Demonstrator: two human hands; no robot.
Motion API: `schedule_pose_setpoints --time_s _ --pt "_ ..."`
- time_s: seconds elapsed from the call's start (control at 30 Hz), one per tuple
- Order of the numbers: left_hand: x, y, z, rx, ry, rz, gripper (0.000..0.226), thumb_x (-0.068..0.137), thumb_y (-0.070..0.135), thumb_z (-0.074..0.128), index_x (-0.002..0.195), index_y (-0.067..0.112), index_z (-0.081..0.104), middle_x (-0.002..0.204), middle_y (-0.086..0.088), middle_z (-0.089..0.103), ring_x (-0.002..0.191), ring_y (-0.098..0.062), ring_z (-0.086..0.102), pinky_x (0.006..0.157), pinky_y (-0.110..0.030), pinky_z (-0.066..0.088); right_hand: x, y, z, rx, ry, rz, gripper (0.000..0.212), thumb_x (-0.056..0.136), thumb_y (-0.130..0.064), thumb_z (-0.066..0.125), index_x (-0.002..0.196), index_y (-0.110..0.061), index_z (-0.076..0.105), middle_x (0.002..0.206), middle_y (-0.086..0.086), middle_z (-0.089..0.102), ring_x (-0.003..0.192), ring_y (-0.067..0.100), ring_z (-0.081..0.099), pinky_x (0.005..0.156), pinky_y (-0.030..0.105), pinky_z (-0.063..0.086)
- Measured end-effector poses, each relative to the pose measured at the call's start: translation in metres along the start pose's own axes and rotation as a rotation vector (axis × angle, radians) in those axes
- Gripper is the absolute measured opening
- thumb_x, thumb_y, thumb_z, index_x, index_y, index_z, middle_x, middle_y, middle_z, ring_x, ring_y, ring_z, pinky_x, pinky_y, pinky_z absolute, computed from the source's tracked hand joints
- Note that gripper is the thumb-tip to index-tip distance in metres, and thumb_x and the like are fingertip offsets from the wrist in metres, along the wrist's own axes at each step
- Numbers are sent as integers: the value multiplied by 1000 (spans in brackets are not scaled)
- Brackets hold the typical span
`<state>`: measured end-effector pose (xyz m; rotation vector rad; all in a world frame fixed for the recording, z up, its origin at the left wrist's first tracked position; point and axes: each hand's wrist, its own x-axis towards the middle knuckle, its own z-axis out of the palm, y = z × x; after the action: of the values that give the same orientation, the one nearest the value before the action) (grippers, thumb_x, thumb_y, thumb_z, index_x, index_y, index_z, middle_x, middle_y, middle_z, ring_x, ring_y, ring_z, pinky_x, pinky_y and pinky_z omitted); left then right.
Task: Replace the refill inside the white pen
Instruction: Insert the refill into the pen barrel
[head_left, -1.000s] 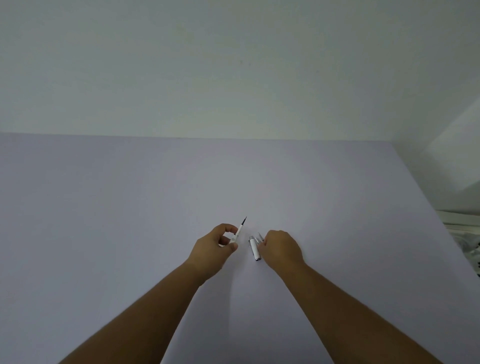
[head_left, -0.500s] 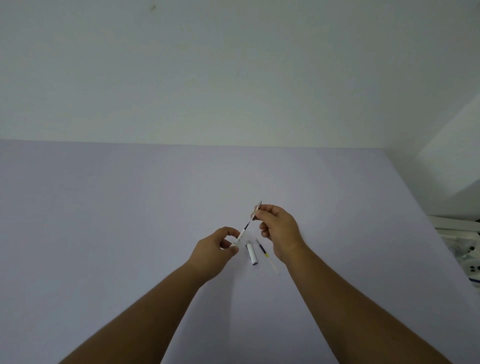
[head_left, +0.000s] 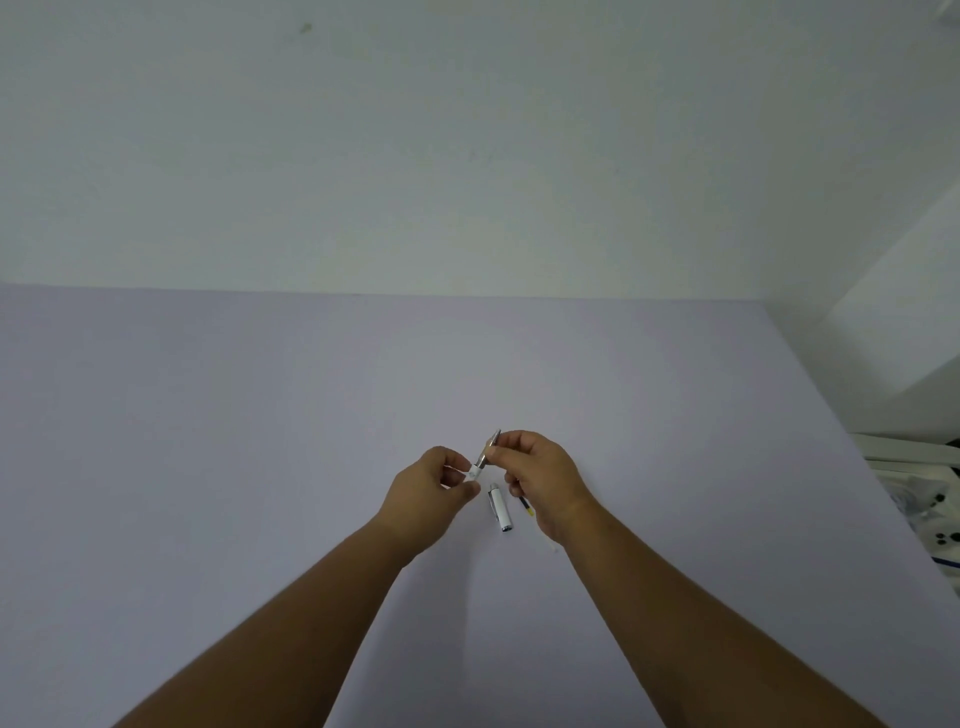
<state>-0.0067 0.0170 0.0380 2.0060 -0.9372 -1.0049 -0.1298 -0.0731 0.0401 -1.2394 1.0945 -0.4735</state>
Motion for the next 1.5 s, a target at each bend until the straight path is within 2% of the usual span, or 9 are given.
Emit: schedule_pose_setpoints --time_s 0.33,0.53,0.67,0.73,0.83,1.0,1.17,1.33,1.5 --pt "-2 7 -2 37 44 85 11 84 25 65 77 29 58 72 10 59 63 -5 51 58 -18 39 -1 -6 -1 -41 -48 8 13 79 -33 69 76 -22 65 75 -4 60 58 10 46 54 23 39" --pt "-10 18 -7 34 35 94 7 84 22 65 80 24 60 81 4 65 80 -21 64 77 -42 58 -3 -14 1 -82 -11 36 38 73 -48 72 64 -17 53 57 -6 44 51 13 37 52 27 36" --pt "-14 24 -10 44 51 86 5 84 20 65 82 20 61 86 0 66 83 -29 65 77 -48 58 -7 -18 1 -21 -56 15 33 80 -45 66 89 -13 67 81 -1 62 60 14 43 57 26 40" --pt "-15 28 -11 51 48 85 7 83 18 66 80 21 60 87 -1 66 84 -30 65 77 -49 58 -8 -20 -1 3 -59 -1 16 82 -34 67 82 -18 68 77 -2 61 61 14 44 56 26 40" --pt "-18 33 -10 64 35 102 14 83 18 66 75 27 58 86 0 66 82 -27 65 77 -46 58 -8 -22 -2 -102 21 62 39 75 -47 70 65 -14 53 59 -3 45 52 14 38 52 25 38" --pt "-18 37 -9 39 57 90 6 82 17 67 82 19 62 89 -4 67 85 -29 66 79 -48 57 -11 -25 -8 -19 -69 29 25 81 -44 65 85 -19 67 88 4 62 70 17 48 66 31 45" --pt "-21 40 -10 42 50 105 8 82 18 67 80 22 61 86 -4 68 85 -27 66 79 -48 57 -14 -28 -5 -102 3 52 41 75 -52 68 74 -12 57 68 -1 53 57 15 43 56 27 41" --pt "-21 41 -15 62 73 107 8 83 18 67 80 22 60 85 -4 67 82 -27 65 79 -45 58 -18 -29 -2 38 -105 -16 8 86 -29 64 84 -22 67 87 1 62 71 14 51 63 26 45" --pt "-21 43 -12 75 69 123 6 82 19 67 82 20 61 85 -3 67 79 -24 65 77 -42 58 -17 -31 0 -60 11 52 39 77 -50 67 72 -14 56 71 0 54 61 15 45 57 27 41"
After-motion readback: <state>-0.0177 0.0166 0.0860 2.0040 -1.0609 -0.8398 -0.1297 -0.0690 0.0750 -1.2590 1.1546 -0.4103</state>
